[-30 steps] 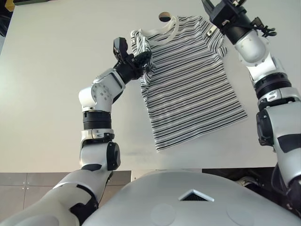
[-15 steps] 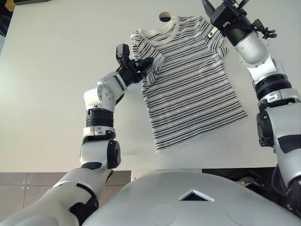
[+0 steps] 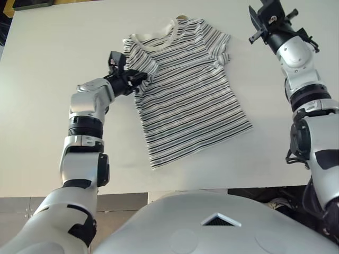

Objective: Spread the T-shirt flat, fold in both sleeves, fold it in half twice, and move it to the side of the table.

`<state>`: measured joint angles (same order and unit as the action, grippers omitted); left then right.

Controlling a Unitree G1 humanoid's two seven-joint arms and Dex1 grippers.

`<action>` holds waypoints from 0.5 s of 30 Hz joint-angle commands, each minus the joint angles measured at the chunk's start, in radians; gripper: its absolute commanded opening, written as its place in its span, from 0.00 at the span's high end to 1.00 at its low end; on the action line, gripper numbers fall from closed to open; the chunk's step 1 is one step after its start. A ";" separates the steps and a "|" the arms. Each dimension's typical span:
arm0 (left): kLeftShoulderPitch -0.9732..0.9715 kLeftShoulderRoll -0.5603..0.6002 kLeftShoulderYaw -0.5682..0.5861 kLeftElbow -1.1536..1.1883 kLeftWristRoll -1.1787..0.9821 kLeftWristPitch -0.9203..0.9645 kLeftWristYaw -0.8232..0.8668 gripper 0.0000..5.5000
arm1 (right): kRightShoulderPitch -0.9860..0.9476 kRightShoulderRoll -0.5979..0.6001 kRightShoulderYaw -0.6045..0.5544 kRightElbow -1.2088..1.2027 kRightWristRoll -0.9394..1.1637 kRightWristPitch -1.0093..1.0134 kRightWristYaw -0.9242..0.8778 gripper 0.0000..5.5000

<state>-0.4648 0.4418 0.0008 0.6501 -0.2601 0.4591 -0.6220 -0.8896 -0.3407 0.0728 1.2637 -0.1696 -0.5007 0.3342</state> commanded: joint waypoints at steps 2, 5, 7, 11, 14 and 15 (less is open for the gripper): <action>0.091 -0.007 -0.007 -0.093 -0.013 0.076 -0.049 0.64 | -0.037 0.064 -0.100 0.035 0.120 0.184 0.167 0.75; 0.103 -0.011 0.034 -0.214 -0.068 0.078 -0.078 0.64 | -0.044 0.093 -0.137 0.046 0.158 0.281 0.222 0.75; 0.090 0.008 0.085 -0.259 -0.097 0.083 -0.071 0.63 | -0.046 0.109 -0.172 0.057 0.190 0.367 0.249 0.70; 0.080 0.045 0.170 -0.301 -0.127 0.091 -0.052 0.63 | -0.036 0.127 -0.192 0.071 0.195 0.474 0.242 0.62; 0.078 0.053 0.194 -0.314 -0.134 0.091 -0.048 0.63 | -0.037 0.143 -0.209 0.077 0.203 0.523 0.240 0.62; 0.077 0.052 0.197 -0.318 -0.136 0.091 -0.047 0.63 | -0.038 0.149 -0.214 0.079 0.202 0.534 0.236 0.62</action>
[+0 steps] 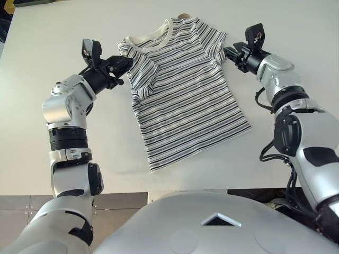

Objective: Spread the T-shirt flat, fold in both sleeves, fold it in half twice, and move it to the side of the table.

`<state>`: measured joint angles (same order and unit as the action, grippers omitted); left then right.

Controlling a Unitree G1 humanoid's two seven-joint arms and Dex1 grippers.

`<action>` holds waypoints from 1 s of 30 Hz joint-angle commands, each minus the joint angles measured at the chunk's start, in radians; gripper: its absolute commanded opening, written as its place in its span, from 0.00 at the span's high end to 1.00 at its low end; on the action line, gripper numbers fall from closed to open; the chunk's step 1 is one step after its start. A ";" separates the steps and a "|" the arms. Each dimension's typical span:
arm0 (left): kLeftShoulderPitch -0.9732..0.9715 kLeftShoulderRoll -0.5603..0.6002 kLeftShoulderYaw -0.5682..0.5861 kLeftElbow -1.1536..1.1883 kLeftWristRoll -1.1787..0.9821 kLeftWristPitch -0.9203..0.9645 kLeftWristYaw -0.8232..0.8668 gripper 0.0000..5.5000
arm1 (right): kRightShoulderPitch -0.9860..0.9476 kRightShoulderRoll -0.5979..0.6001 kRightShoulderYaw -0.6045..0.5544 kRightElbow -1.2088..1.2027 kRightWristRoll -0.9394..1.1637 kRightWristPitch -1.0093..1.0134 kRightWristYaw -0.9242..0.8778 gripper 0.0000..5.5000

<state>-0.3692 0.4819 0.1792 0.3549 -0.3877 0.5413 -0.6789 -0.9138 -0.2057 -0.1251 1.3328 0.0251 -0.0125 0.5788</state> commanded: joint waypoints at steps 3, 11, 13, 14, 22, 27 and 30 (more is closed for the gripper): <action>0.015 -0.004 -0.004 -0.092 -0.007 0.007 -0.003 0.63 | -0.010 0.035 -0.008 0.019 -0.017 0.072 -0.023 0.62; 0.049 -0.025 -0.023 -0.188 -0.012 0.037 0.003 0.63 | 0.020 0.045 0.028 0.025 -0.081 0.084 -0.041 0.67; 0.048 -0.027 -0.021 -0.186 -0.012 0.040 0.005 0.63 | 0.021 0.044 0.025 0.025 -0.080 0.085 -0.041 0.72; 0.047 -0.028 -0.020 -0.184 -0.011 0.041 0.006 0.63 | 0.021 0.042 0.022 0.024 -0.080 0.085 -0.042 0.75; 0.057 -0.038 -0.027 -0.194 -0.008 0.034 0.003 0.63 | 0.031 0.022 0.024 0.019 -0.088 0.069 -0.027 0.98; 0.058 -0.041 -0.026 -0.183 -0.004 0.024 0.001 0.63 | 0.045 -0.002 0.023 0.007 -0.083 0.049 0.018 0.98; 0.058 -0.044 -0.027 -0.182 -0.003 0.024 0.002 0.63 | 0.067 -0.023 0.030 -0.005 -0.084 0.031 0.057 0.98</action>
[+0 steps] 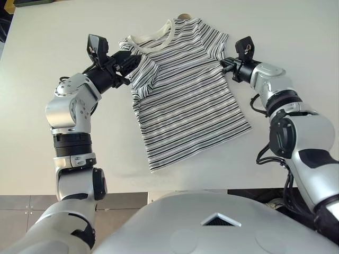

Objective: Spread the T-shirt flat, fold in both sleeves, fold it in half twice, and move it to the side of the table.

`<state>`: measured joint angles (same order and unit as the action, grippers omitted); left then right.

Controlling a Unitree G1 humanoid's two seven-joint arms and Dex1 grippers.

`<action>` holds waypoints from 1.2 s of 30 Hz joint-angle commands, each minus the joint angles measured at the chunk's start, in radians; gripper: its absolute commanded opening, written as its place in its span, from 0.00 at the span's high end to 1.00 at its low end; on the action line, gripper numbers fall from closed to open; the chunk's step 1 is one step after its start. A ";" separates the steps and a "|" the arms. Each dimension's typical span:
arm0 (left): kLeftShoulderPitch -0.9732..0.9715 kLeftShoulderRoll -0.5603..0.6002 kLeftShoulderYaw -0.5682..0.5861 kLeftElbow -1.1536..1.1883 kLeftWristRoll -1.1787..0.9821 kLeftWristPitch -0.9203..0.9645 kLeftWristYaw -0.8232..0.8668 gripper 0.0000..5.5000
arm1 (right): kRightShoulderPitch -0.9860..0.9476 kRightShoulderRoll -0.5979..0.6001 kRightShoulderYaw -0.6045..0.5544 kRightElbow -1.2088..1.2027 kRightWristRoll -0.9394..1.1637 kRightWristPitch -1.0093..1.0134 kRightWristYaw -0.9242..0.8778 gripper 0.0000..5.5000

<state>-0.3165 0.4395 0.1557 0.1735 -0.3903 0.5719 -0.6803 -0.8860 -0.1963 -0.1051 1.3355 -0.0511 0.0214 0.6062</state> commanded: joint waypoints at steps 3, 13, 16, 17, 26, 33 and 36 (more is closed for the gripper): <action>0.006 -0.003 -0.005 -0.003 -0.001 -0.005 0.003 0.63 | 0.087 -0.065 0.042 -0.035 -0.027 -0.027 0.090 0.98; 0.025 -0.006 -0.012 -0.028 -0.003 0.005 0.005 0.63 | 0.389 -0.235 0.131 -0.525 -0.008 0.073 0.299 0.98; 0.034 -0.003 -0.003 -0.036 -0.006 0.010 0.007 0.63 | 0.515 -0.278 0.118 -0.768 0.029 0.174 0.306 0.98; 0.034 -0.003 -0.002 -0.038 -0.007 0.012 0.009 0.63 | 0.536 -0.282 0.116 -0.822 0.039 0.200 0.298 0.98; 0.040 -0.012 0.000 -0.028 -0.007 0.003 0.008 0.63 | 0.521 -0.264 0.119 -0.863 0.076 0.259 0.204 0.82; 0.035 -0.012 0.006 -0.022 -0.012 0.007 0.008 0.63 | 0.468 -0.305 0.101 -0.823 0.082 0.229 0.173 0.78; 0.033 -0.012 0.004 -0.021 -0.015 0.007 0.007 0.63 | 0.429 -0.322 0.081 -0.778 0.090 0.215 0.160 0.78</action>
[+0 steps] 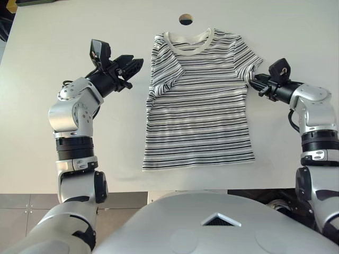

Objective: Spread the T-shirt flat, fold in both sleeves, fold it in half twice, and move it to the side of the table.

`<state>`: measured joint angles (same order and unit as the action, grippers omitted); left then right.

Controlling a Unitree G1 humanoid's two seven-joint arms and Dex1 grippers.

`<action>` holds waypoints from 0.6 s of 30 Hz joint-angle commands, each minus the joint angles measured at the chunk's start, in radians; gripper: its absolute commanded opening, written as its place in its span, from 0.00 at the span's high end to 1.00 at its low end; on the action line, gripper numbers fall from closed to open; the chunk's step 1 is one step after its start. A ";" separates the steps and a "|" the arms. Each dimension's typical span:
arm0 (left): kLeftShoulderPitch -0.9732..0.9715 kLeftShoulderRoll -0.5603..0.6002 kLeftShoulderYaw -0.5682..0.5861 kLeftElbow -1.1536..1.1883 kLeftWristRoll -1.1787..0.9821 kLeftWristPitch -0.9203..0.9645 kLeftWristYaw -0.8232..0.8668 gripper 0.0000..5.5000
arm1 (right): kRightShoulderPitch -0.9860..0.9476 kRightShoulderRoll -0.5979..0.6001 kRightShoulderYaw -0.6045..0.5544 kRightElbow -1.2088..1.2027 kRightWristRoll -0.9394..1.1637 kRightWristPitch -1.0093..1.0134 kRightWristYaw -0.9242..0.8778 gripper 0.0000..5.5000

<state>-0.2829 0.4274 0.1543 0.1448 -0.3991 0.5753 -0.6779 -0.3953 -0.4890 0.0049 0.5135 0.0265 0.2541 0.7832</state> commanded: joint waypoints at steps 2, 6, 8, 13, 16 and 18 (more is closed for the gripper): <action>-0.001 -0.002 0.005 0.005 -0.011 0.001 0.003 0.63 | -0.092 -0.037 -0.039 0.095 0.016 -0.033 -0.022 0.78; 0.001 0.001 0.006 -0.003 -0.018 0.005 0.007 0.63 | -0.162 -0.039 -0.060 0.228 0.029 -0.068 -0.038 0.78; 0.003 0.005 0.008 -0.001 -0.020 0.005 0.009 0.63 | -0.206 -0.024 -0.068 0.316 0.031 -0.093 -0.052 0.78; 0.003 0.006 0.007 0.000 -0.023 0.005 0.012 0.63 | -0.301 0.022 -0.070 0.555 0.018 -0.157 -0.091 0.78; 0.006 0.009 0.008 -0.002 -0.025 0.007 0.013 0.63 | -0.341 0.045 -0.080 0.661 0.019 -0.177 -0.110 0.78; 0.007 0.009 0.008 -0.003 -0.027 0.008 0.013 0.63 | -0.359 0.058 -0.083 0.708 0.015 -0.189 -0.126 0.78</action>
<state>-0.2813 0.4284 0.1581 0.1455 -0.4254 0.5755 -0.6692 -0.7247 -0.4442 -0.0726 1.1761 0.0508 0.0727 0.6756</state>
